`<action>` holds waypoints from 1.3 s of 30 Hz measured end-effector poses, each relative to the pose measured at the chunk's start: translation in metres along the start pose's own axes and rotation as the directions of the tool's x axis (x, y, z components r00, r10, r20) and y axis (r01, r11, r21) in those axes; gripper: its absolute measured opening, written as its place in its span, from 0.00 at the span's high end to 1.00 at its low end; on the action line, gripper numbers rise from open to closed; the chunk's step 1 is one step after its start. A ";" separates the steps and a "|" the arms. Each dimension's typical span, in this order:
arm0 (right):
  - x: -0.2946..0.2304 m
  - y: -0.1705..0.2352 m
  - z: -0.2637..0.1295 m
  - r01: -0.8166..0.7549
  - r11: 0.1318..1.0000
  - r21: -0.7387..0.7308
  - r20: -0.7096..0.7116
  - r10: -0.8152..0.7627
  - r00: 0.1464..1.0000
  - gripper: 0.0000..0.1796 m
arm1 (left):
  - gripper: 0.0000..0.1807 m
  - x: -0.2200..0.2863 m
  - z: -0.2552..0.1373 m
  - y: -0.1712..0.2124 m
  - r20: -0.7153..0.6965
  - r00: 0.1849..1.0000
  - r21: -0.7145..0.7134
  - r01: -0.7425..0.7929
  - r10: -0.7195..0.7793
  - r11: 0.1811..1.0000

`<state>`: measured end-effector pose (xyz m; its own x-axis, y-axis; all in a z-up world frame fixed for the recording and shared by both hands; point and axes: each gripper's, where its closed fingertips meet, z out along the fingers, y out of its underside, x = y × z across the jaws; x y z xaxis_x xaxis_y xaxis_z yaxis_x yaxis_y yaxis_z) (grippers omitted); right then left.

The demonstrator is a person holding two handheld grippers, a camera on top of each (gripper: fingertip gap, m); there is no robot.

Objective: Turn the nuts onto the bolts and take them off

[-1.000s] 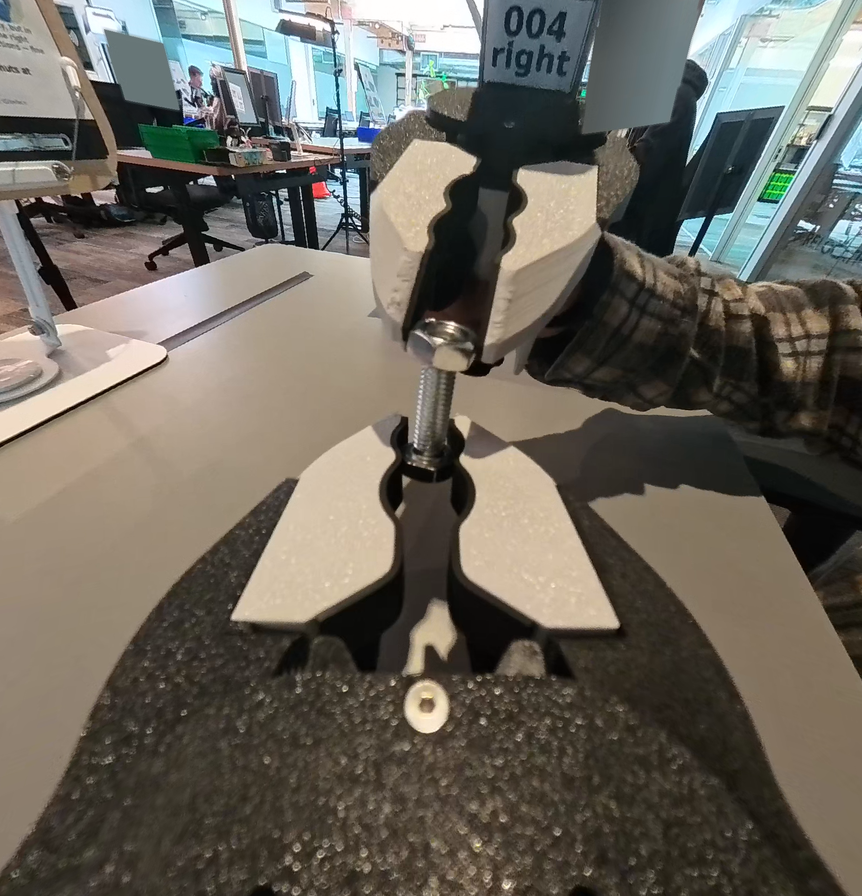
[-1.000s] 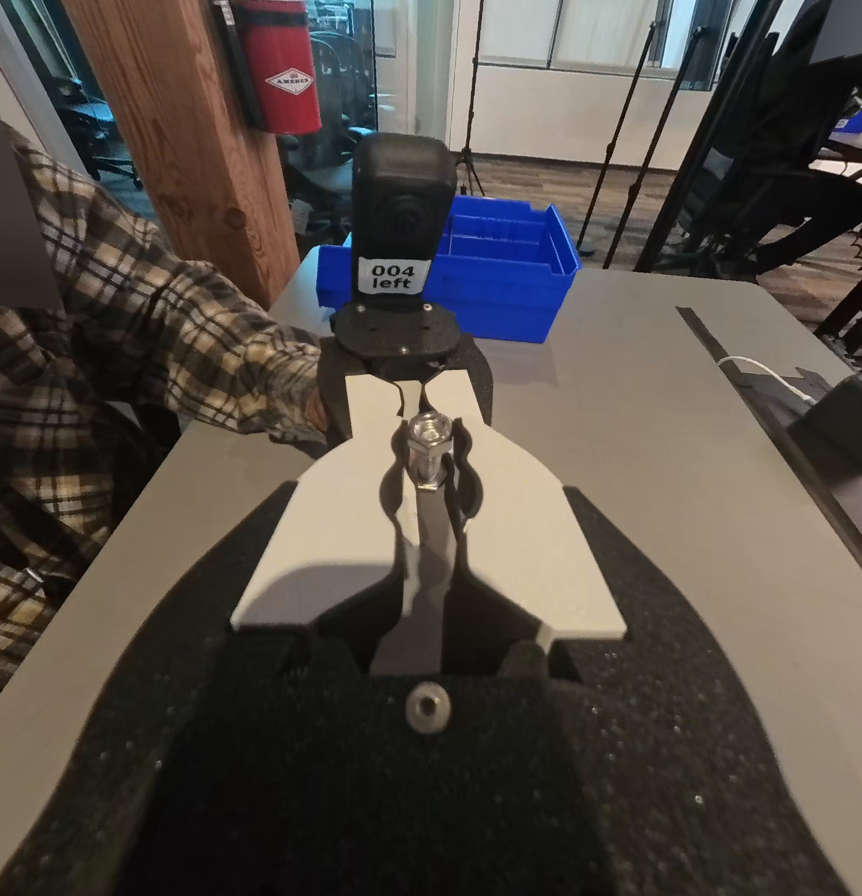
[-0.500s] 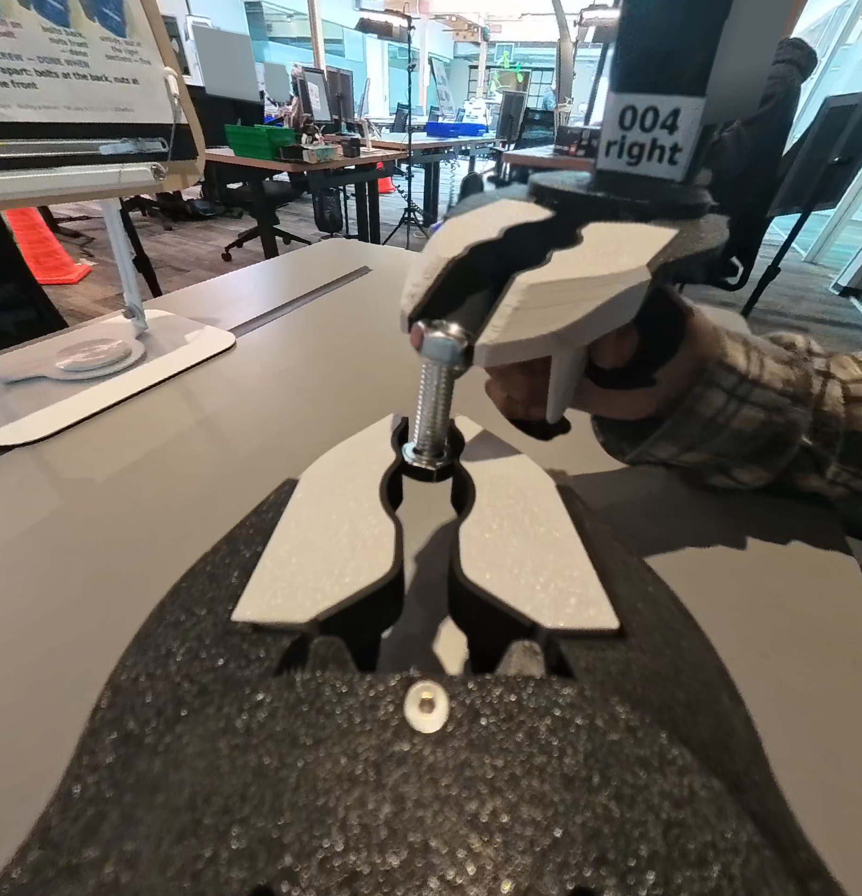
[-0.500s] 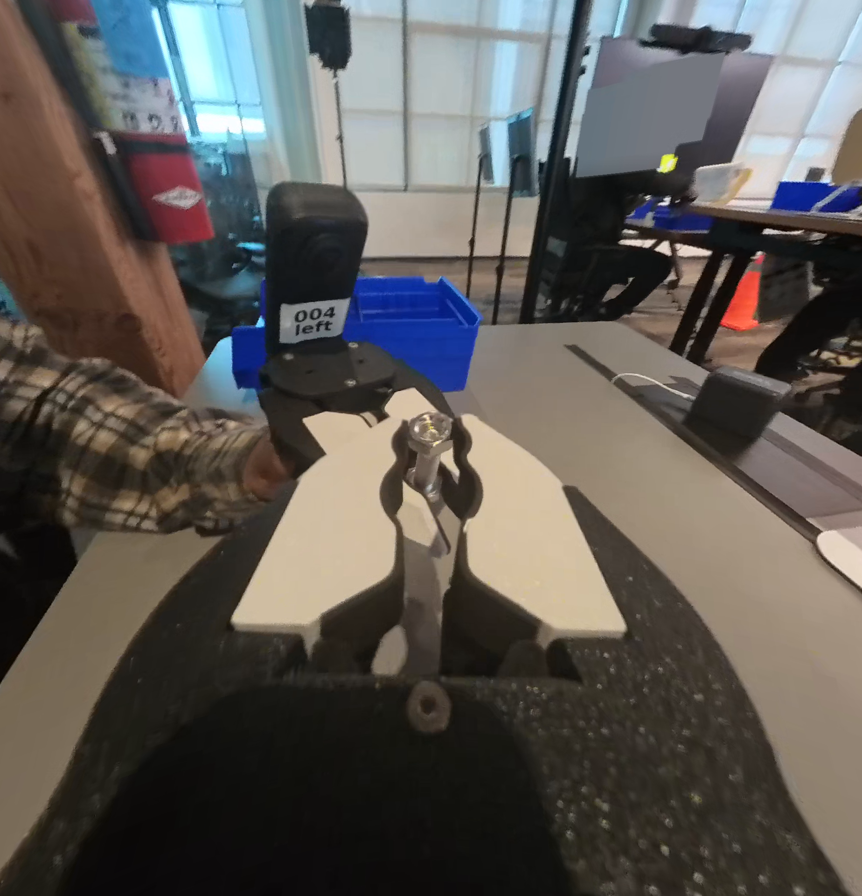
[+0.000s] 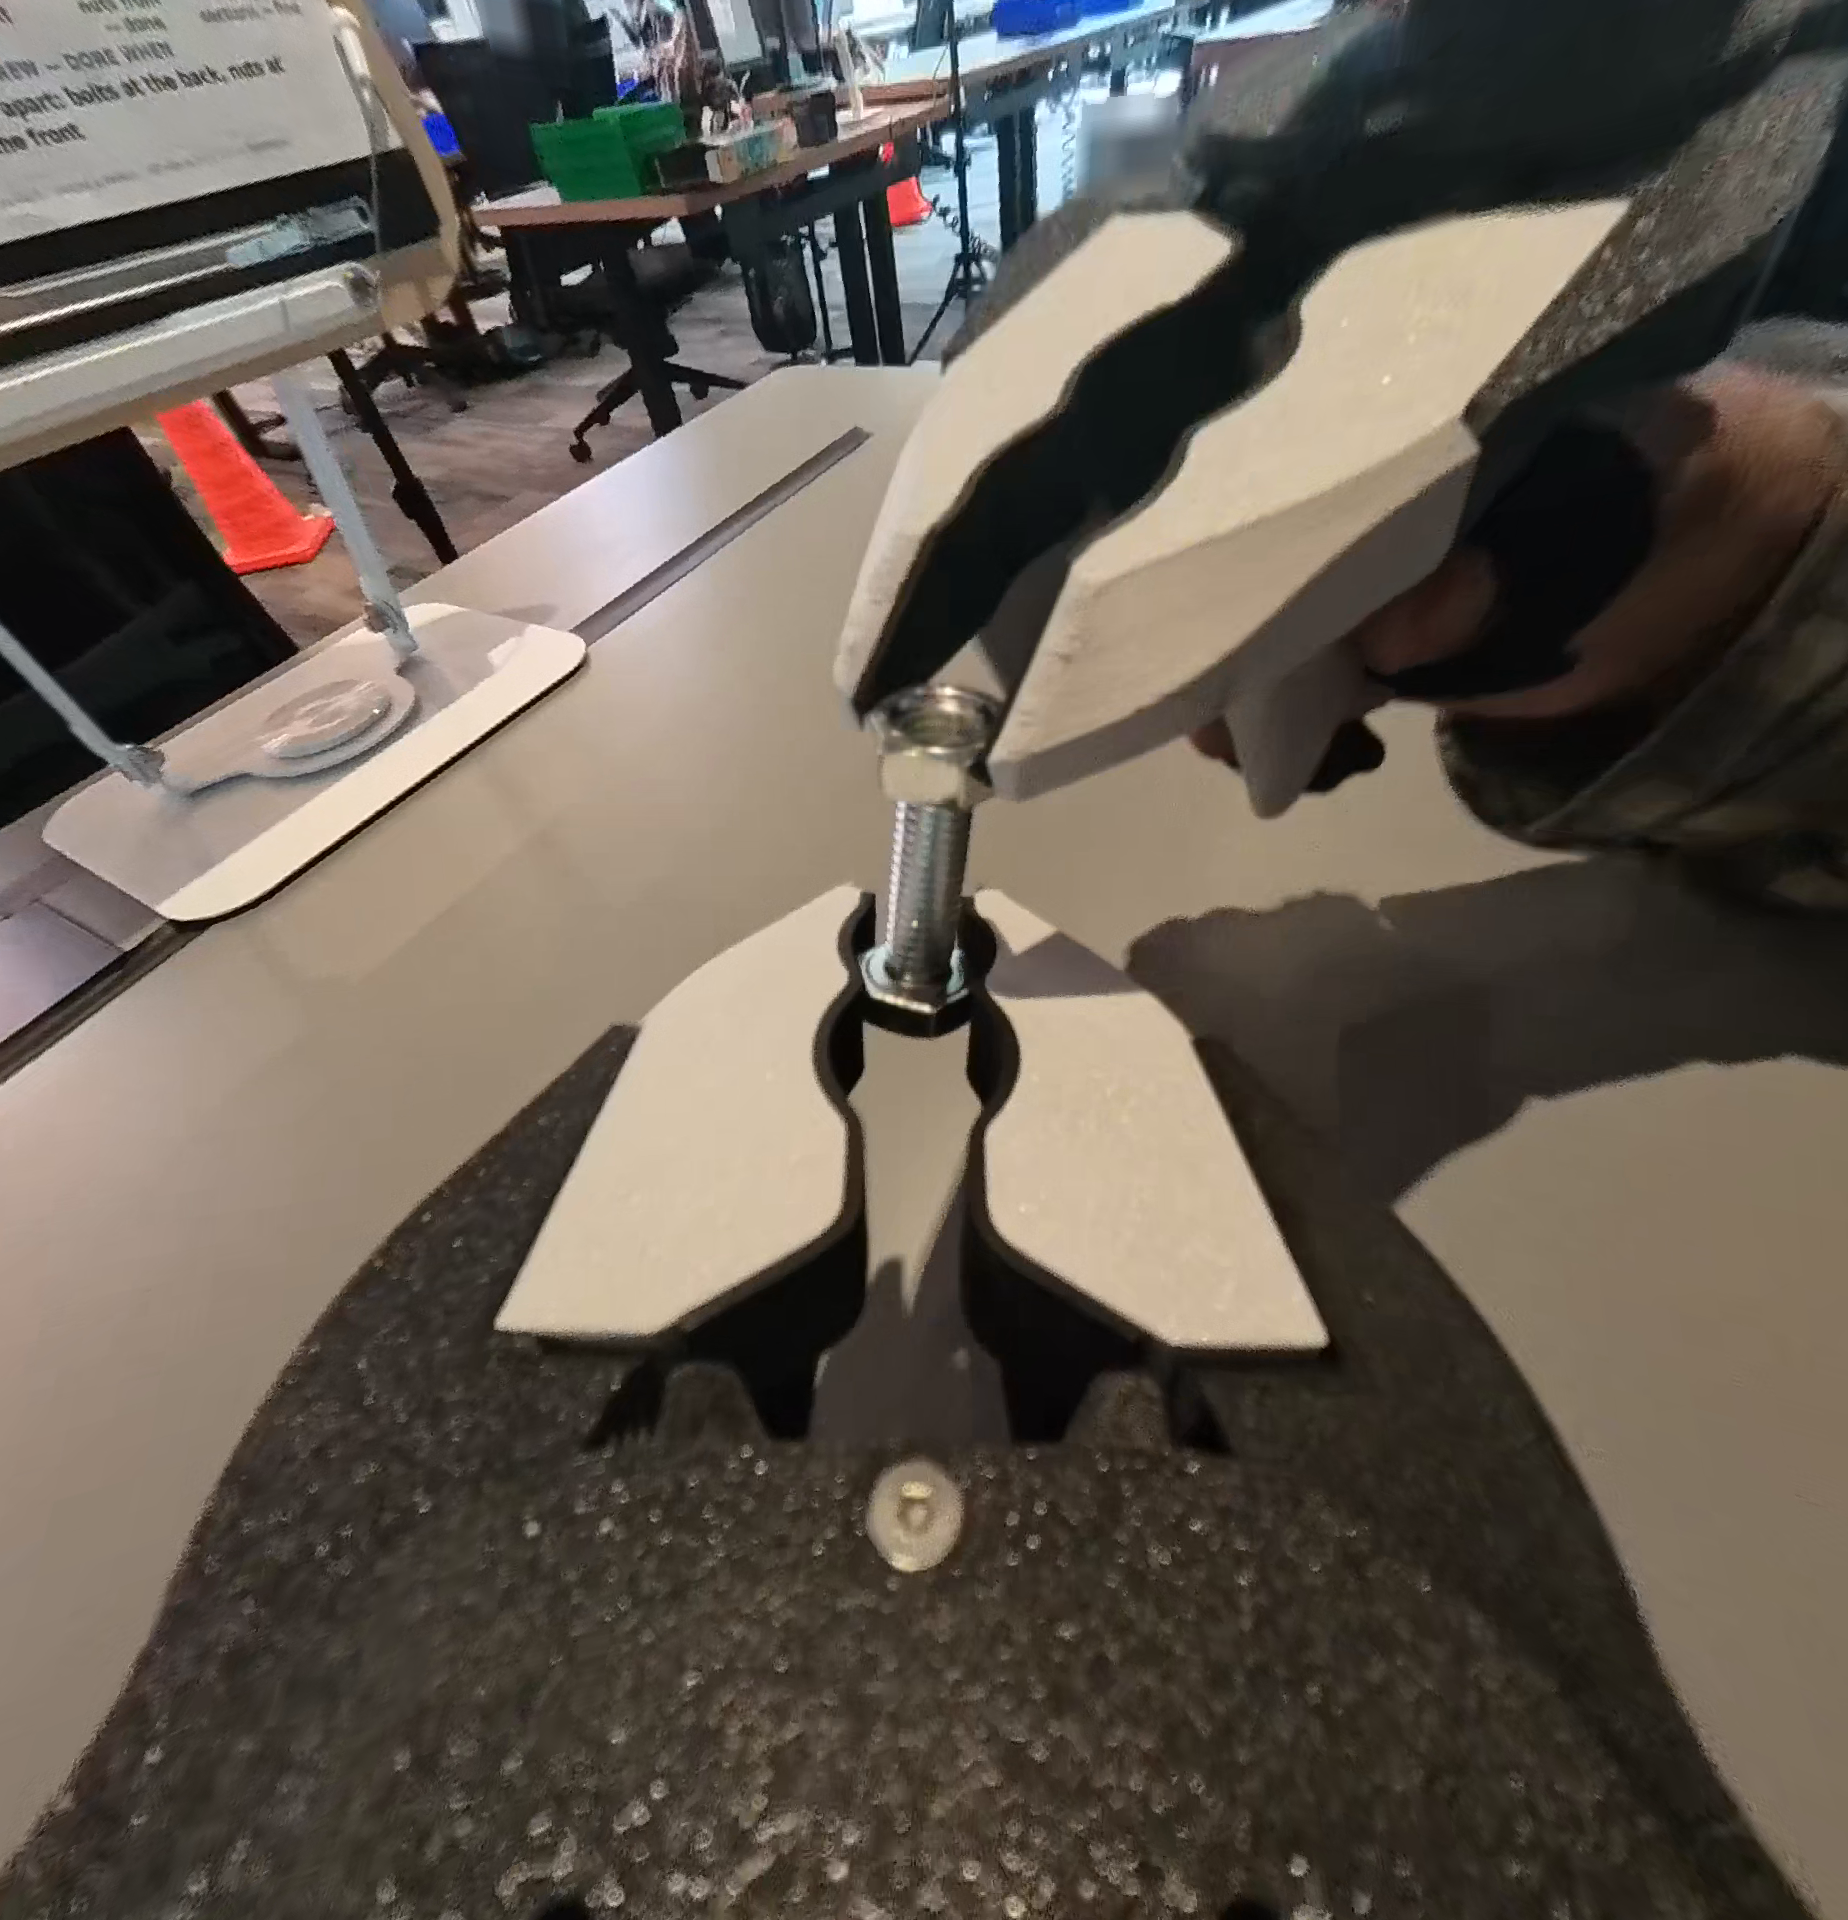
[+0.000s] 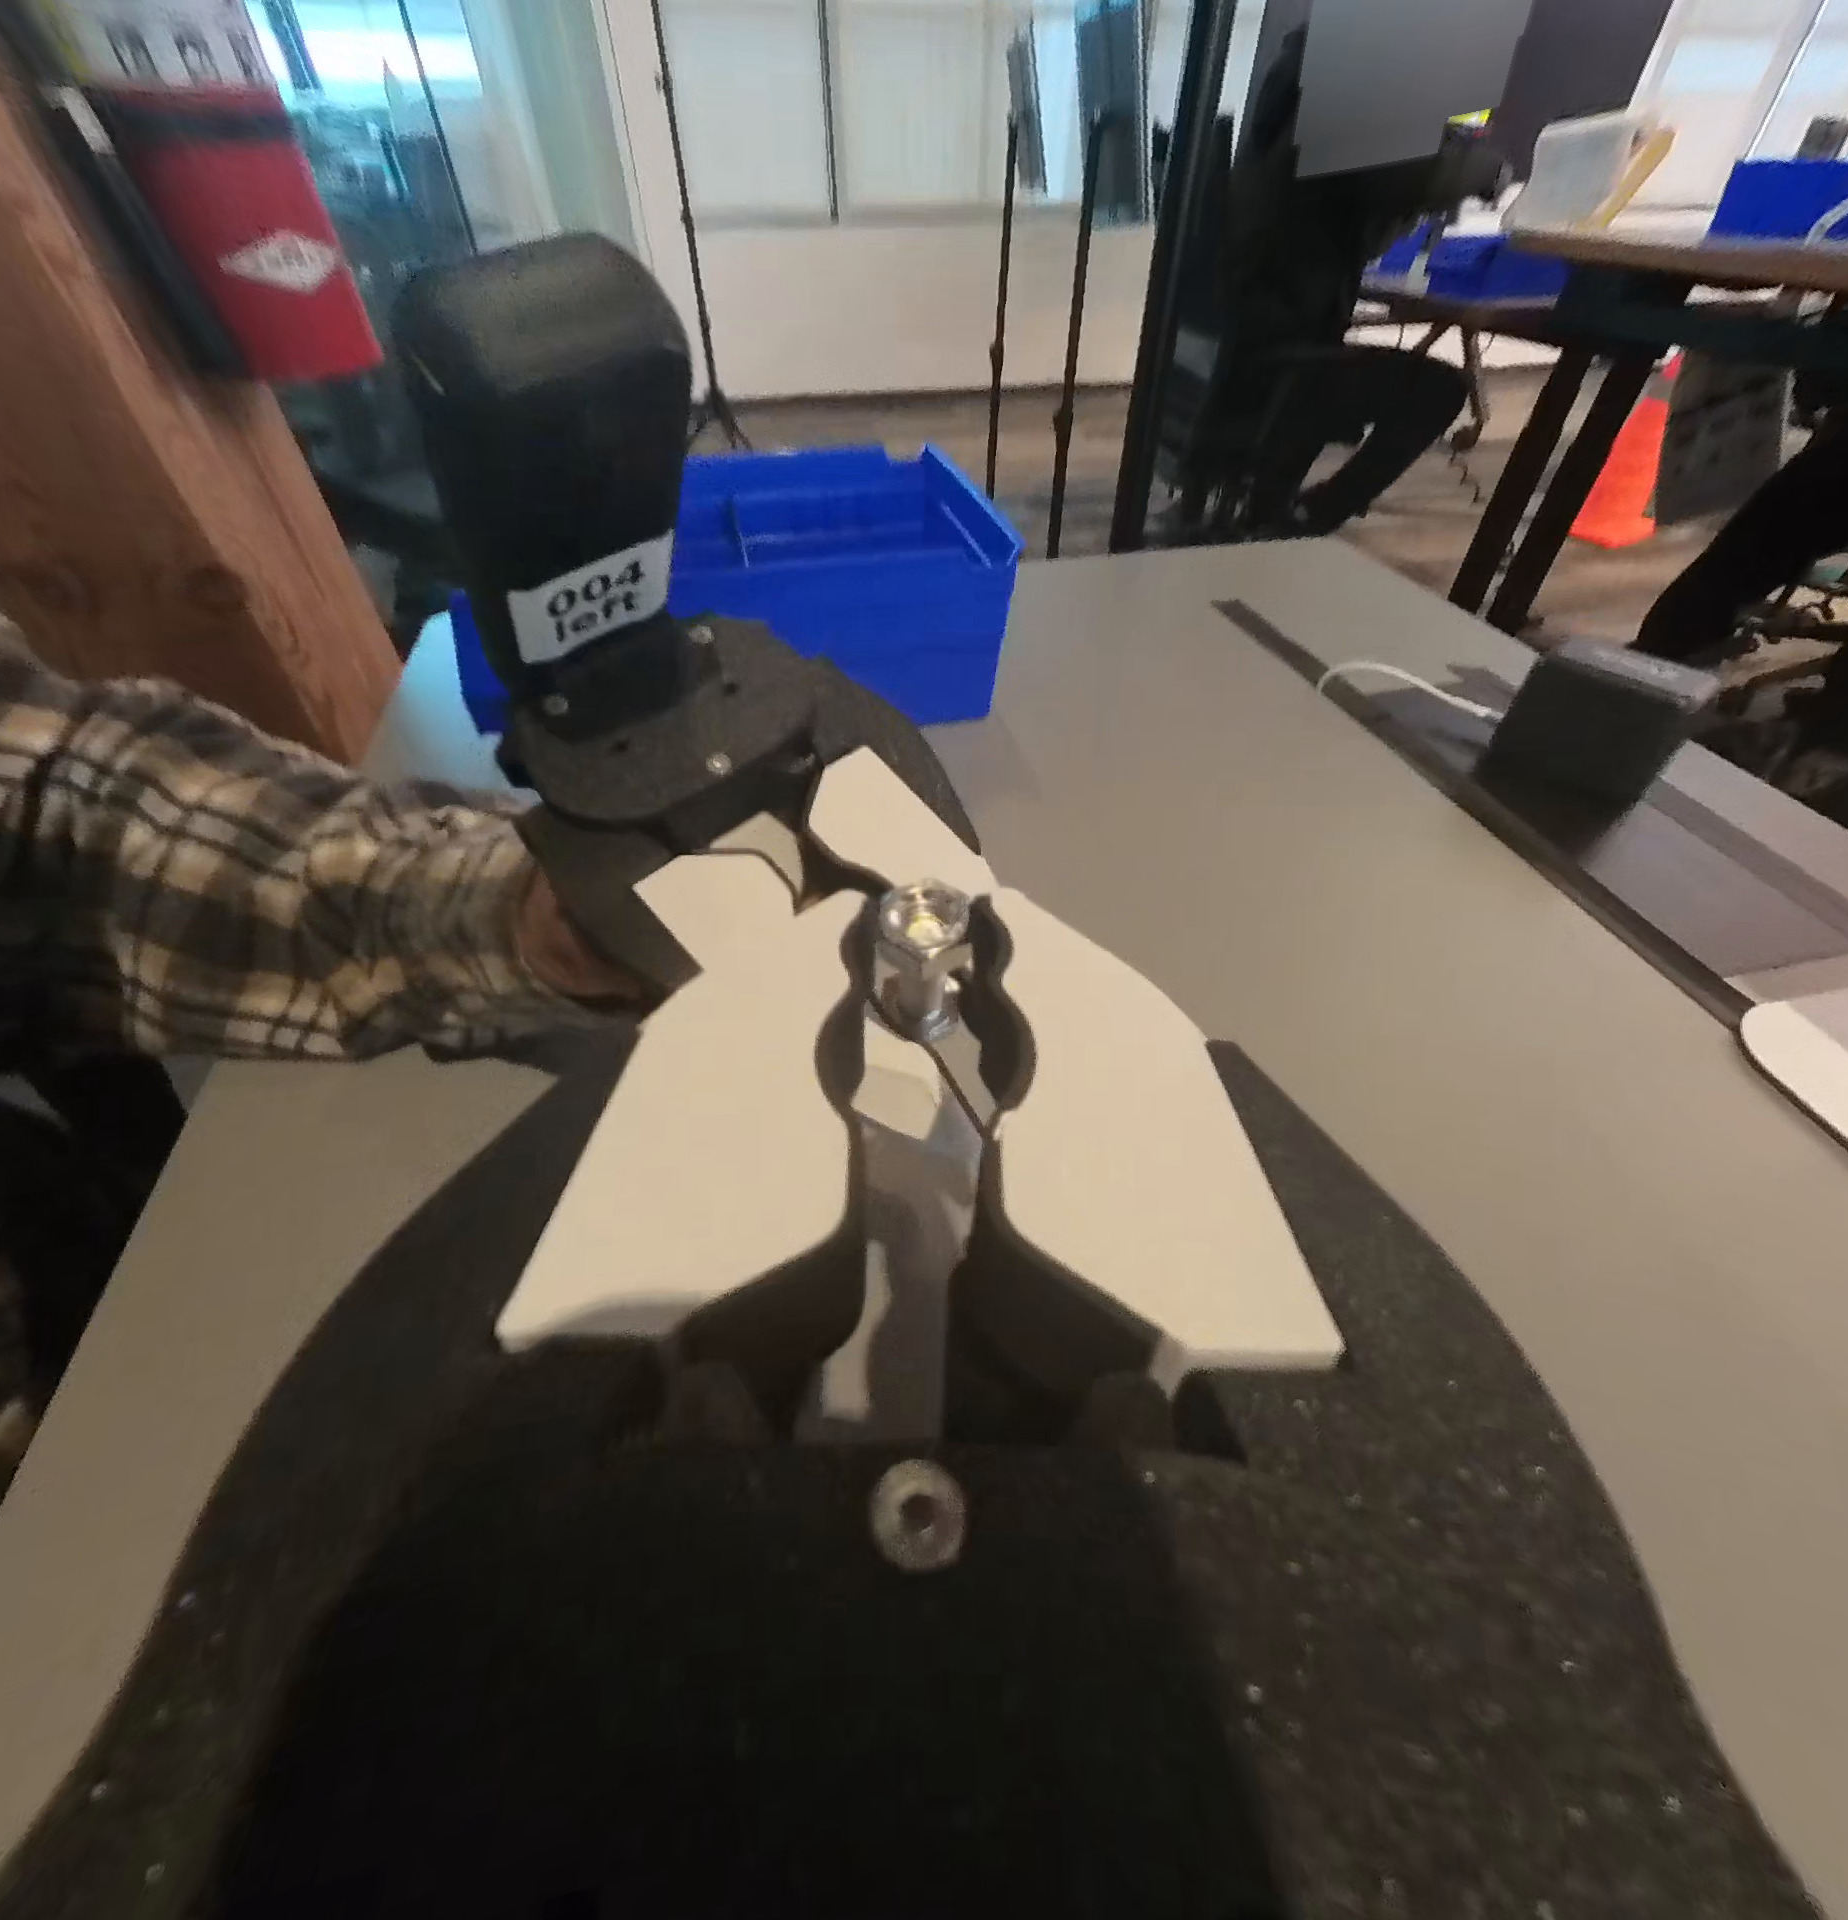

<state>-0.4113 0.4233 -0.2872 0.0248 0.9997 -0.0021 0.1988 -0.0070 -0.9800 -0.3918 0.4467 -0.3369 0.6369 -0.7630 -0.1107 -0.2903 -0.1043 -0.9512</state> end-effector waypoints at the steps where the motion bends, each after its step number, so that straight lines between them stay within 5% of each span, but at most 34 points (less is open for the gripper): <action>1: 0.000 0.000 -0.001 0.004 1.000 -0.018 0.003 -0.004 1.000 0.91 | 0.92 0.000 0.000 0.001 0.007 1.000 -0.010 -0.012 0.012 1.000; 13: 0.000 -0.007 0.000 -0.100 0.974 0.202 0.032 0.095 0.995 0.91 | 0.92 0.001 -0.002 -0.005 -0.026 0.999 0.040 0.043 -0.042 0.998; 29: -0.001 0.000 0.001 -0.039 0.993 0.115 0.020 0.037 0.999 0.91 | 0.92 0.006 0.004 0.002 -0.049 0.999 -0.008 0.023 -0.023 1.000; 39: -0.002 -0.005 -0.003 -0.043 0.980 0.196 0.038 0.036 0.999 0.91 | 0.92 0.005 0.003 0.003 -0.059 0.998 -0.004 0.038 -0.038 0.999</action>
<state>-0.4096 0.4213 -0.2815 -0.0047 0.9990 -0.0452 0.0012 -0.0452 -0.9990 -0.3868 0.4445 -0.3409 0.6039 -0.7950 -0.0575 -0.2690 -0.1355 -0.9536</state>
